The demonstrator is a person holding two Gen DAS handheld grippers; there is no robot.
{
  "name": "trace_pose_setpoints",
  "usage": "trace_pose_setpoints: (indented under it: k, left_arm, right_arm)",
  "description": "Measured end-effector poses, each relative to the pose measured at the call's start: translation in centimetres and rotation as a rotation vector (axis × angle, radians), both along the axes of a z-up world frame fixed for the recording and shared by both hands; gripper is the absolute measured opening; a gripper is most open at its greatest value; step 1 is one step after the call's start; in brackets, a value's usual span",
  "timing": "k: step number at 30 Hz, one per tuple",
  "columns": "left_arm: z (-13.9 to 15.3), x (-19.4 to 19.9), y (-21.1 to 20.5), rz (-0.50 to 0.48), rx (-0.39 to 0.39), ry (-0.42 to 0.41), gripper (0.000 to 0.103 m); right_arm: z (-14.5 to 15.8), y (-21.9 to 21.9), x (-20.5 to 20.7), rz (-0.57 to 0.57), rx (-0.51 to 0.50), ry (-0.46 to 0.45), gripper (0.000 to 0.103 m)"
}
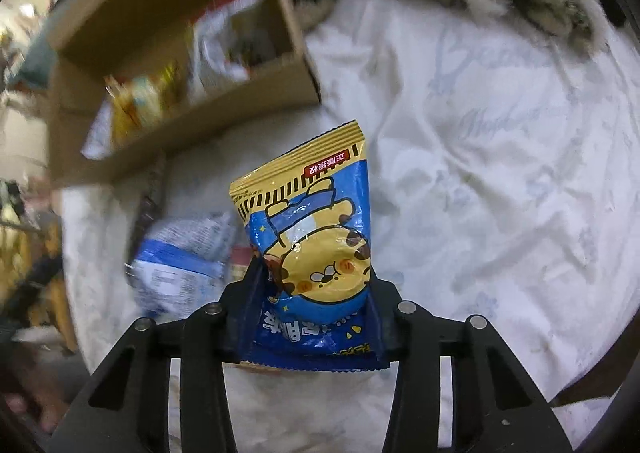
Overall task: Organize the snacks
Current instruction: 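Grasp the blue-yellow cartoon snack bag with the right tool, then grasp the brown jerky packet with the left tool, then carry the jerky packet with the left tool while the right tool carries the cartoon bag into the box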
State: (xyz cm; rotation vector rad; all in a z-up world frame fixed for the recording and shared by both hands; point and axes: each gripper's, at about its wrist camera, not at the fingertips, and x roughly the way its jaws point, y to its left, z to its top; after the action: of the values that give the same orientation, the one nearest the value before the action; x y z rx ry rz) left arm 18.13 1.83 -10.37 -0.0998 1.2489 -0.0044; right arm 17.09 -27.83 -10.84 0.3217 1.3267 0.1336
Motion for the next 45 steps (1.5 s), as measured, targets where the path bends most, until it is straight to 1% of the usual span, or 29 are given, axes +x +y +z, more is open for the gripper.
trace_pose_setpoints:
  k: [2, 4, 7, 9, 11, 13, 15, 17, 18, 19, 20, 22, 24, 25, 26, 29, 32, 36, 39, 43, 45]
  left_arm:
    - [-1.7, 0.5, -0.6, -0.052, 0.013, 0.052, 0.086]
    - [-3.5, 0.9, -1.2, -0.100, 0.035, 0.111, 0.086]
    - [-4.8, 1.5, -2.1, -0.152, 0.017, 0.159, 0.086]
    - [-5.0, 2.0, -2.7, -0.172, -0.003, 0.152, 0.086]
    - [-5.3, 2.7, -3.3, -0.199, -0.019, 0.163, 0.086]
    - [-5.9, 3.4, -4.1, -0.228, -0.007, 0.164, 0.086]
    - [-6.8, 3.9, -4.6, -0.248, -0.002, 0.182, 0.086]
    - [-7.4, 4.4, -4.8, -0.244, -0.002, 0.182, 0.086]
    - [-7.3, 4.4, -4.9, -0.244, -0.002, 0.168, 0.086]
    - [-7.2, 4.4, -5.0, -0.247, -0.002, 0.159, 0.076]
    - [-7.1, 4.3, -5.1, -0.252, 0.022, 0.156, 0.063]
    - [-7.0, 4.2, -5.6, -0.273, 0.054, 0.151, 0.054]
    - [-6.8, 4.0, -5.7, -0.290, 0.059, 0.142, 0.049]
    - [-6.6, 3.9, -5.7, -0.290, 0.057, 0.140, 0.044]
    - [-6.4, 3.7, -5.5, -0.282, 0.051, 0.139, 0.042]
    - [-5.9, 2.9, -5.1, -0.265, 0.053, 0.145, 0.040]
    - [-5.4, 1.8, -4.6, -0.228, 0.059, 0.163, 0.039]
    - [-4.4, 0.1, -4.2, -0.205, 0.065, 0.172, 0.039]
    - [-3.6, -1.6, -3.9, -0.172, 0.046, 0.178, 0.039]
    - [-2.4, -3.9, -3.5, -0.128, 0.039, 0.156, 0.039]
    - [-1.5, -5.5, -3.2, -0.099, 0.033, 0.129, 0.039]
  right_arm:
    - [1.5, -0.5, -0.4, -0.004, 0.041, -0.037, 0.045]
    - [2.2, -0.9, -0.8, -0.007, 0.057, -0.055, 0.045]
    - [1.8, -1.5, -0.7, -0.026, 0.081, -0.043, 0.045]
    - [1.2, -1.2, -0.2, -0.036, 0.100, -0.032, 0.045]
    - [1.2, -0.9, 0.3, -0.033, 0.105, -0.036, 0.045]
    - [1.9, -0.3, 0.5, -0.026, 0.105, -0.043, 0.045]
    - [1.9, -0.2, 0.5, -0.025, 0.109, -0.043, 0.045]
    - [1.7, -0.2, 0.5, -0.027, 0.113, -0.038, 0.045]
    - [1.7, -0.2, 0.5, -0.029, 0.114, -0.035, 0.045]
    - [1.6, -0.3, 0.5, -0.030, 0.114, -0.034, 0.045]
    - [1.6, -0.3, 0.5, -0.031, 0.114, -0.033, 0.045]
    - [1.6, -0.3, 0.5, -0.033, 0.113, -0.033, 0.045]
    - [1.6, -0.2, 0.6, -0.034, 0.113, -0.034, 0.045]
    - [1.6, -0.2, 0.6, -0.033, 0.113, -0.034, 0.045]
    - [1.6, -0.2, 0.6, -0.032, 0.113, -0.035, 0.045]
    - [1.7, -0.1, 0.6, -0.028, 0.113, -0.038, 0.045]
    - [1.9, -0.3, 0.5, -0.032, 0.115, -0.043, 0.045]
    - [2.2, -0.5, 0.4, -0.035, 0.122, -0.053, 0.045]
    - [2.4, -0.3, 0.2, -0.026, 0.125, -0.058, 0.045]
    - [2.8, -0.1, -0.1, -0.011, 0.129, -0.066, 0.045]
    - [2.9, -0.1, -0.2, -0.006, 0.129, -0.069, 0.045]
